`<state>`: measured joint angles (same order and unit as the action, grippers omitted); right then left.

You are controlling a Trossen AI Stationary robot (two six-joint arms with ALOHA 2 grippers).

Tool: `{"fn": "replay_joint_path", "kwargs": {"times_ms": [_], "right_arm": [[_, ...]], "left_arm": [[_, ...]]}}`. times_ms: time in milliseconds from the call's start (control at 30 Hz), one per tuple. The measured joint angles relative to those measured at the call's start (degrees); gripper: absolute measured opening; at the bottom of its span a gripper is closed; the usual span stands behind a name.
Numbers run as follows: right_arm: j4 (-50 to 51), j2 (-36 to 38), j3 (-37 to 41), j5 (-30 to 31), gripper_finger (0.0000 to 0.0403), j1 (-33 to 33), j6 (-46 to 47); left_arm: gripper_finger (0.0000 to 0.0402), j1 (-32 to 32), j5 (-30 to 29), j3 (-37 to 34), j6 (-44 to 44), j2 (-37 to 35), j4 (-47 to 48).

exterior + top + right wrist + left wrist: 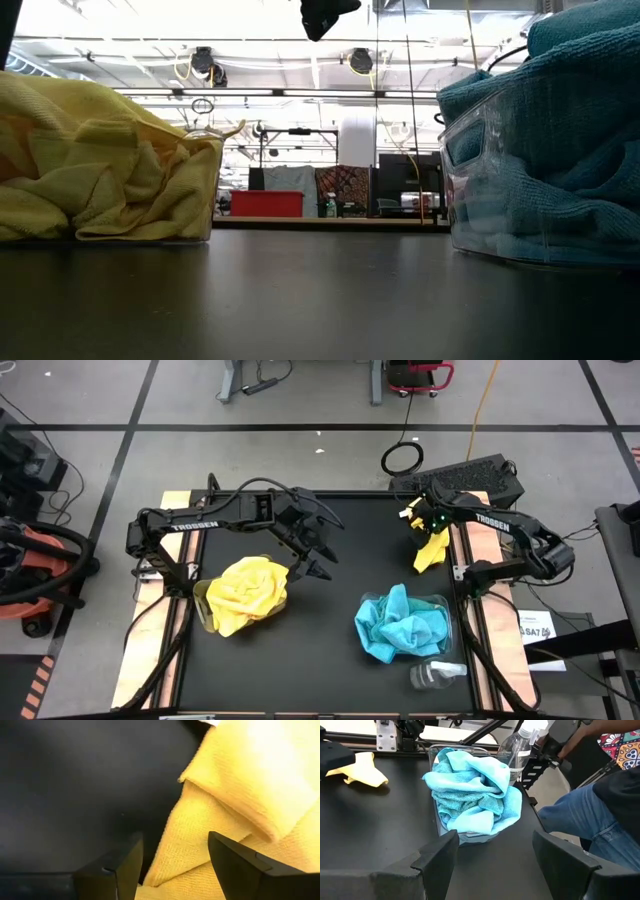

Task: Sort microfiber towel by color & place in baskets
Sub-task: Put the yellow microfiber towel into the left transparent bin

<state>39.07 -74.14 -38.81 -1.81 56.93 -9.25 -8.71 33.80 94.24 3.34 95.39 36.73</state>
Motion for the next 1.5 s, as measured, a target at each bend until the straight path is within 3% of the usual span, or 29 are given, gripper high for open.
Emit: {"fn": "replay_joint_path", "kwargs": {"times_ms": [633, 767, 933, 1167, 1367, 1500], "right_arm": [[-0.6, -7.0, 0.0, 3.1, 0.0168, -4.9, 5.7], [-0.3, -8.2, 0.0, 2.8, 0.0119, -6.1, 6.1], [-0.3, -8.4, 0.0, -0.2, 0.0014, -6.9, 5.3], [3.1, -6.9, -2.5, -4.9, 0.0003, -7.6, 5.2], [12.8, -4.1, -10.6, -12.0, 0.0001, -8.9, 2.9], [18.1, -1.4, -17.7, -13.6, 0.0001, -10.6, 1.3]], "left_arm": [[0.0267, 0.0, 0.0, 0.0, 1.1, 0.0, -0.2], [0.0267, 0.2, 0.0, 0.0, 1.5, 0.0, -0.2], [0.0267, 0.2, 0.0, 0.0, 1.5, 0.0, -0.2], [0.0267, -0.5, -1.9, 0.0, 2.0, 0.0, -0.5], [0.0267, -2.4, -5.2, 0.0, 2.1, 0.0, -6.5], [0.0267, -3.3, -7.6, 0.0, 4.2, 0.5, -11.3]]}}
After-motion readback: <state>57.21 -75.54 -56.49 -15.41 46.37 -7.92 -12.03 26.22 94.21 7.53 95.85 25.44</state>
